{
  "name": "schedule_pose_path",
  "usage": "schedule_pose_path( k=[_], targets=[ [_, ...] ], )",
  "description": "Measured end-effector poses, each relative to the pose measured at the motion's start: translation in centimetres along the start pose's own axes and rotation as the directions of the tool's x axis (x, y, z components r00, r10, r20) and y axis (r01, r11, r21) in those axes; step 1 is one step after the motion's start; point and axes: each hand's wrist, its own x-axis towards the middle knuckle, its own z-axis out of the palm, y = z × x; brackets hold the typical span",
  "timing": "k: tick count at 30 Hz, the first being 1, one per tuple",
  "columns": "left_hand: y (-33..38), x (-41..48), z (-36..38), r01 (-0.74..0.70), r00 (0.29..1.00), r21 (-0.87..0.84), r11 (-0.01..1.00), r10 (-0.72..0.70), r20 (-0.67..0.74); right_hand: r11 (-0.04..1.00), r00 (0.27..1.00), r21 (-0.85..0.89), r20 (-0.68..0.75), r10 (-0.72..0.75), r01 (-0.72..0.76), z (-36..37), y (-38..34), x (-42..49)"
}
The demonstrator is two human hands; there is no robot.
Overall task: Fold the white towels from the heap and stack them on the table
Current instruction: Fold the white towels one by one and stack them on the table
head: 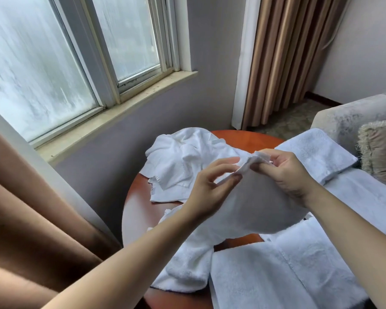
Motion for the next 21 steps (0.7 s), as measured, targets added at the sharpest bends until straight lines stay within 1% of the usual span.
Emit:
schedule_pose_path(
  k=[2,5,8,10,12,14,16,17,19,21],
  targets=[
    [0.3,-0.1,0.2,0.015,0.999,-0.010,1.000,-0.015,-0.035,0.999,1.000,0.025,0.003,0.020,-0.020,-0.1,-0.1,-0.1],
    [0.6,-0.1,0.2,0.093,0.994,-0.004,0.996,-0.093,-0.061,0.981,0.985,0.122,0.105,0.138,-0.151,0.0,-0.1,-0.1],
    [0.4,-0.4,-0.1,0.102,0.994,-0.006,0.995,-0.102,-0.033,0.958,0.953,0.114,0.186,0.239,-0.263,0.0,-0.2,-0.2],
    [0.5,-0.5,-0.3,0.120,0.992,-0.066,0.991,-0.122,-0.034,0.929,0.910,0.131,0.287,0.298,-0.346,-0.2,0.0,-0.3],
    [0.7,-0.5,-0.7,0.178,0.983,-0.171,0.969,-0.182,-0.006,0.916,0.884,0.122,0.338,0.323,-0.381,-0.4,0.0,-0.5],
    [0.8,-0.6,-1.1,0.249,0.968,-0.286,0.925,-0.239,0.069,0.918,0.882,0.096,0.332,0.335,-0.385,-0.6,0.1,-0.4],
    [0.8,-0.7,-1.6,0.315,0.949,-0.363,0.877,-0.278,0.151,0.907,0.874,0.086,0.317,0.368,-0.413,-0.8,0.3,-0.4],
    [0.8,-0.7,-1.9,0.343,0.939,-0.382,0.858,-0.295,0.179,0.892,0.869,0.112,0.307,0.388,-0.437,-0.7,0.5,-0.3],
    [0.6,-0.7,-2.3,0.382,0.923,-0.379,0.843,-0.327,0.204,0.853,0.863,0.177,0.234,0.448,-0.490,-0.7,0.9,0.0],
    [0.6,-0.7,-2.4,0.392,0.917,-0.344,0.853,-0.335,0.214,0.850,0.863,0.177,0.204,0.462,-0.496,-0.5,1.2,0.2]
  ],
)
